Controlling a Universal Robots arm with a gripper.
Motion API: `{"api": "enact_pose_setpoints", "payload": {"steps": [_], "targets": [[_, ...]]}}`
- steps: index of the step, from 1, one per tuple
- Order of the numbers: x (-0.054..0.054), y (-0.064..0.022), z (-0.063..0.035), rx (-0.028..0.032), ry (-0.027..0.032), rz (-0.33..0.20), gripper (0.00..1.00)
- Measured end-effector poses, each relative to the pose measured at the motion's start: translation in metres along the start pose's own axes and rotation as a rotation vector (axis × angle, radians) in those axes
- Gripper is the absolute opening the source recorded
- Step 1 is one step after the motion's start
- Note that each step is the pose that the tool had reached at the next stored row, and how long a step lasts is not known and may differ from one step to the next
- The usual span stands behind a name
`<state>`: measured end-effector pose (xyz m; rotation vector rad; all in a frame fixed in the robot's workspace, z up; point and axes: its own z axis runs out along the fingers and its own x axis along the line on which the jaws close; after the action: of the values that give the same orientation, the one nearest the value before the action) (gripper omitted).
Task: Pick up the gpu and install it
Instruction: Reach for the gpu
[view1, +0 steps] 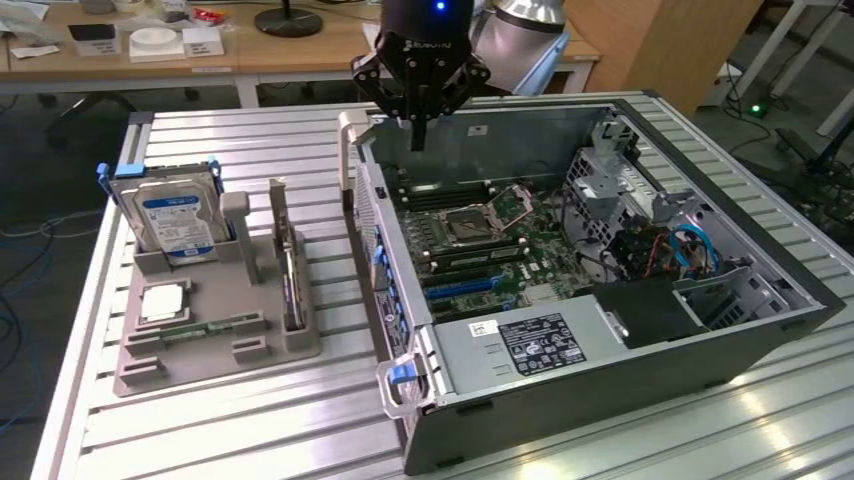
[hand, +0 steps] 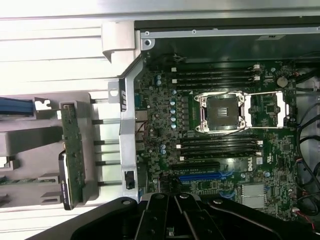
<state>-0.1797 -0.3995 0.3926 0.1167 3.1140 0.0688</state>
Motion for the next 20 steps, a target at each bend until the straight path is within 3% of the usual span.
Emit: {"api": "enact_pose_setpoints", "payload": {"steps": [20], "targets": [[0.032,-0.0037,-0.0007,-0.0001,-0.0001,0.000,0.11]]}}
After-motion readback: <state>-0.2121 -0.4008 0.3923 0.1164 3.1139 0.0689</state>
